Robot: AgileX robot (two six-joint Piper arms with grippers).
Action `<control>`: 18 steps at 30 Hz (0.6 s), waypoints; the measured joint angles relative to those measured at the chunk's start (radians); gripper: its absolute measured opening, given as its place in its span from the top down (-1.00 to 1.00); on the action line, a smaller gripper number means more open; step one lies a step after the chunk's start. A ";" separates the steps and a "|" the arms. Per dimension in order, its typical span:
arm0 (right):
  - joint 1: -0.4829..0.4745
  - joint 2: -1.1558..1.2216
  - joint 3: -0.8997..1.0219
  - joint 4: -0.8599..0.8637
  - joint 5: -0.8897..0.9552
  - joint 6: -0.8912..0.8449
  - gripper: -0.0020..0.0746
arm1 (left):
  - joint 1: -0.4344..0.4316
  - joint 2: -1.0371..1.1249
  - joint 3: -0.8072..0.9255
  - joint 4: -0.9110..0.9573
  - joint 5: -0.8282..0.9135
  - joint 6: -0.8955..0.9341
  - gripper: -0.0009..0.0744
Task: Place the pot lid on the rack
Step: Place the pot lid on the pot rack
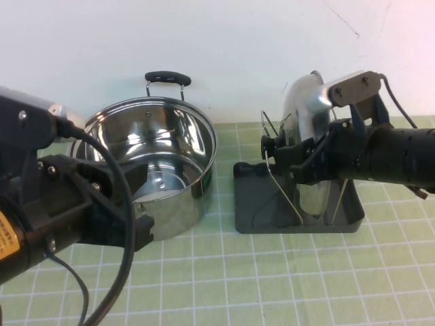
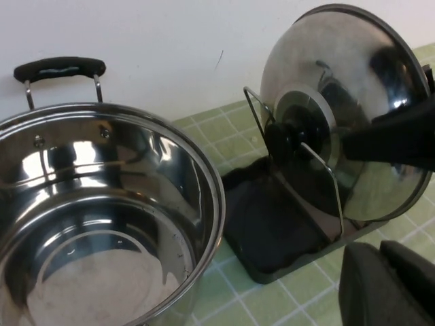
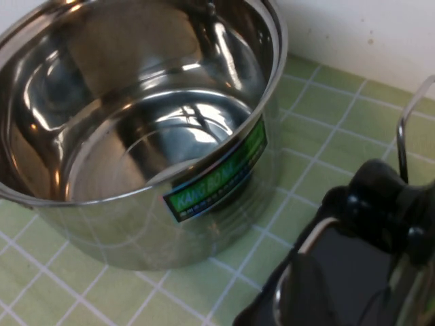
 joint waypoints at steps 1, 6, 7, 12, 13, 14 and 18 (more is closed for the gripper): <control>-0.002 0.000 0.000 0.002 0.000 0.000 -0.14 | 0.000 0.000 0.000 0.000 -0.004 0.000 0.98; -0.043 -0.056 0.000 0.002 0.000 -0.004 -0.36 | 0.000 0.000 0.000 0.033 -0.006 0.000 0.98; -0.056 -0.078 0.000 0.002 0.000 -0.004 -0.37 | 0.000 0.000 0.000 0.055 -0.006 0.000 0.98; -0.115 -0.221 0.000 0.003 -0.001 -0.045 -0.37 | 0.000 0.000 0.000 0.256 0.022 -0.002 0.98; -0.120 -0.249 0.000 0.003 -0.001 -0.061 -0.35 | 0.000 0.000 0.000 0.308 0.044 -0.013 0.98; -0.124 -0.285 0.000 0.003 -0.001 -0.093 -0.30 | 0.000 0.000 -0.005 0.361 0.071 -0.027 0.98; -0.125 -0.434 0.000 -0.001 0.060 -0.195 0.14 | 0.000 0.000 -0.045 0.556 0.283 -0.157 0.98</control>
